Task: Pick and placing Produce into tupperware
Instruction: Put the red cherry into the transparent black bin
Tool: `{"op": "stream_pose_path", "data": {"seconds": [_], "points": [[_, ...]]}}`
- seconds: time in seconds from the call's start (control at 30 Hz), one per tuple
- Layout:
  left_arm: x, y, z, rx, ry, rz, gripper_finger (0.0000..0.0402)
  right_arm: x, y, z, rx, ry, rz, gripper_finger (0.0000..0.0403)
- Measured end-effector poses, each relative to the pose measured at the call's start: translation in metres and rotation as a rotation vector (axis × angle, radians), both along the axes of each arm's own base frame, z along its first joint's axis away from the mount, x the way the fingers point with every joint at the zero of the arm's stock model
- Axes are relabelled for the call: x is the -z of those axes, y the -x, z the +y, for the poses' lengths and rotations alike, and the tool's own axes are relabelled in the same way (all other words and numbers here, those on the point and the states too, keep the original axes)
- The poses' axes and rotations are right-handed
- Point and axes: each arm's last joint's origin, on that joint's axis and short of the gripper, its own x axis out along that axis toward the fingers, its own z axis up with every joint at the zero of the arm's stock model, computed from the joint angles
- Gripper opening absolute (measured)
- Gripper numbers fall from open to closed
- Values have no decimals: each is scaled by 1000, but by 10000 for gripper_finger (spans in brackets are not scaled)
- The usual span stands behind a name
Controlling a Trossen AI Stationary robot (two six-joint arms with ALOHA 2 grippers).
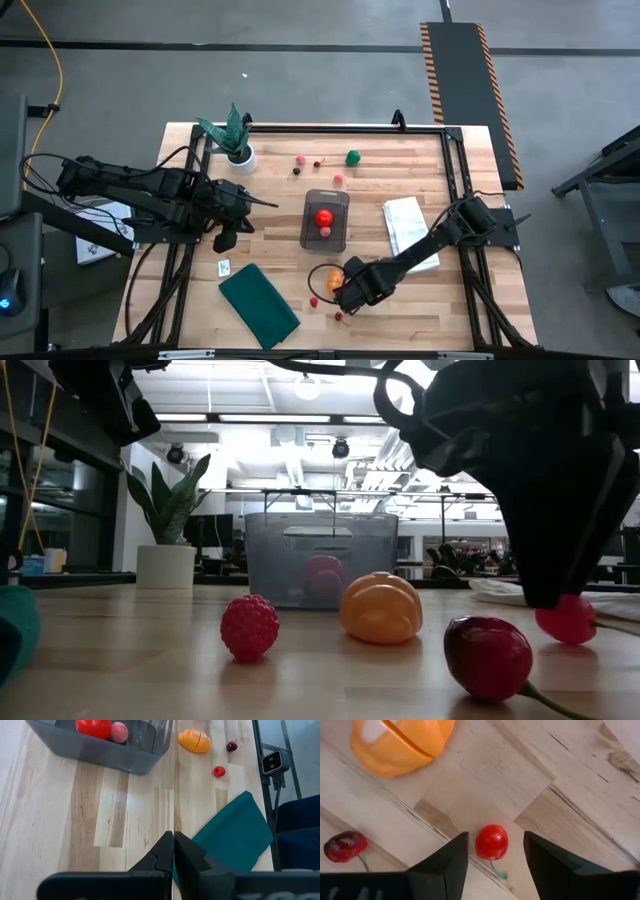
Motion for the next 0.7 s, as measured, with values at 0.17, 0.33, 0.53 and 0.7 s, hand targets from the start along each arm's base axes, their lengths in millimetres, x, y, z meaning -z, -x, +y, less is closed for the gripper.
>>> {"op": "stream_pose_path", "data": {"seconds": [0.17, 0.33, 0.53, 0.7], "points": [[0, 0, 0, 0, 0, 0, 3, 0, 0, 0, 0, -4, -3, 181], [0, 0, 0, 0, 0, 0, 3, 0, 0, 1, -2, -9, -3, 181], [0, 0, 0, 0, 0, 0, 3, 4, 0, 3, -6, -24, 6, 181], [0, 0, 0, 0, 0, -1, 3, 8, 0, 4, -12, -27, 22, 181]]}}
